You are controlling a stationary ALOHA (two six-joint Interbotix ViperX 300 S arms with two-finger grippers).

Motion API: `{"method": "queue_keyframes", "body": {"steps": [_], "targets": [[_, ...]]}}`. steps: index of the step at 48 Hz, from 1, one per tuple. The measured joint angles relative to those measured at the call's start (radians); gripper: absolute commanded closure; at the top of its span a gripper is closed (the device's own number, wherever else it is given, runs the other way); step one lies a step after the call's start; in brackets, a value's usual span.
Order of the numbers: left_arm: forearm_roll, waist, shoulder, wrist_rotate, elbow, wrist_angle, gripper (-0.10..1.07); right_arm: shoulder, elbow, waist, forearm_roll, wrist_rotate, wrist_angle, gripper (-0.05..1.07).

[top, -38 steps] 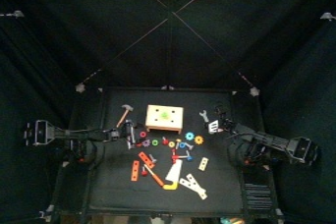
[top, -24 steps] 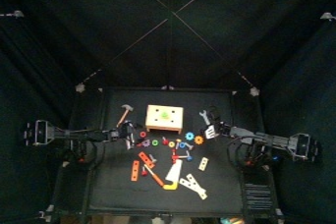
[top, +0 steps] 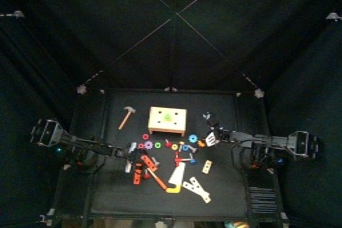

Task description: Grab nail file

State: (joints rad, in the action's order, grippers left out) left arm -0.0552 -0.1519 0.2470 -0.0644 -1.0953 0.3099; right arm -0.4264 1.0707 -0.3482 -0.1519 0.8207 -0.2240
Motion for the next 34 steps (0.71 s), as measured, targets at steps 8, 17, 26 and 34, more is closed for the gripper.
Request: {"method": "queue_keyframes", "body": {"steps": [8,17,26,34], "targets": [[-0.008,-0.072,-0.095,-0.006,0.064,-0.005,0.04,-0.002,-0.002,0.011,0.009,0.000,0.003,0.16],[-0.034,-0.123,-0.221,-0.003,0.146,-0.009,0.04,-0.002,-0.006,0.025,0.021,0.000,0.014,0.16],[-0.057,-0.138,-0.287,-0.005,0.202,-0.009,0.04,0.000,-0.012,0.026,0.031,0.000,0.023,0.16],[-0.092,-0.138,-0.342,-0.008,0.261,-0.032,0.04,0.006,-0.012,0.028,0.031,0.000,0.035,0.16]]}}
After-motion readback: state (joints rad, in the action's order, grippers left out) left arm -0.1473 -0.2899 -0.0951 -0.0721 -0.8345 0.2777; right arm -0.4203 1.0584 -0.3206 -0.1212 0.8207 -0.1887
